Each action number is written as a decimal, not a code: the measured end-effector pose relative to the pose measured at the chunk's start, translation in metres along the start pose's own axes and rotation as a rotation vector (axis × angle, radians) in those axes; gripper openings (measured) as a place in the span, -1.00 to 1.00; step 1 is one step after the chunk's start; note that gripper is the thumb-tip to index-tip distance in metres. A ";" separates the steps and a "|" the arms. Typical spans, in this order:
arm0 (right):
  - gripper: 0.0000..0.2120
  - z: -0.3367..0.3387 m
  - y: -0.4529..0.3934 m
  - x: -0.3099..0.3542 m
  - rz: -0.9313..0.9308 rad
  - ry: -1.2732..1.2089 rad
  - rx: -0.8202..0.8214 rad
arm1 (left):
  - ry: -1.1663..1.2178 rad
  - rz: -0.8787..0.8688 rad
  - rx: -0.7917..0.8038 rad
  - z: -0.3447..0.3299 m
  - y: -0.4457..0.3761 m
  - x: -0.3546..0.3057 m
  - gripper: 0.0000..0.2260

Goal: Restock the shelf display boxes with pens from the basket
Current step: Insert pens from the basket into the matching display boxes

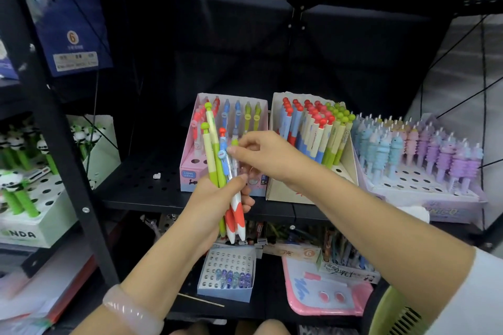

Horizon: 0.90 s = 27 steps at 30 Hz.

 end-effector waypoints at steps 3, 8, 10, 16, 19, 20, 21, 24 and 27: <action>-0.78 0.005 -0.004 -0.004 -0.009 -0.119 -0.076 | 0.026 0.018 -0.025 0.009 0.000 0.001 -0.89; -0.79 0.001 -0.007 -0.012 -0.091 -0.364 -0.123 | -0.050 0.040 -0.082 0.023 -0.002 0.006 -0.85; -0.79 -0.003 -0.008 -0.011 -0.093 -0.282 -0.155 | -0.071 0.022 -0.104 0.023 -0.003 0.006 -0.86; -0.89 0.012 -0.021 -0.005 -0.088 -0.186 -0.279 | -0.129 -0.045 -0.171 0.029 -0.009 0.001 -0.87; -0.88 0.047 -0.037 0.010 0.030 -0.246 -0.453 | -0.031 -0.022 -0.188 0.039 -0.012 -0.001 -0.93; -0.82 0.063 -0.041 0.014 0.076 -0.195 -0.532 | -0.023 -0.016 -0.199 0.043 -0.013 -0.001 -0.93; -0.79 0.075 -0.045 0.018 0.117 -0.094 -0.589 | -0.025 -0.010 -0.207 0.046 -0.014 -0.001 -0.94; -0.78 0.079 -0.055 0.020 0.176 0.239 -0.576 | -0.032 0.004 -0.190 0.049 -0.014 -0.001 -0.91; -0.79 0.063 -0.062 0.012 0.165 0.460 -0.493 | -0.031 0.005 -0.166 0.049 -0.012 -0.002 -0.88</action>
Point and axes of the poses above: each hand's wrist, its own y-axis away from the middle knuckle, its own z-axis out of the back of the hand, x = y × z, the point moved 6 cm from there along -y, towards the middle knuckle, and after that the axes turned 11 degrees about z, right-handed, at the moved point
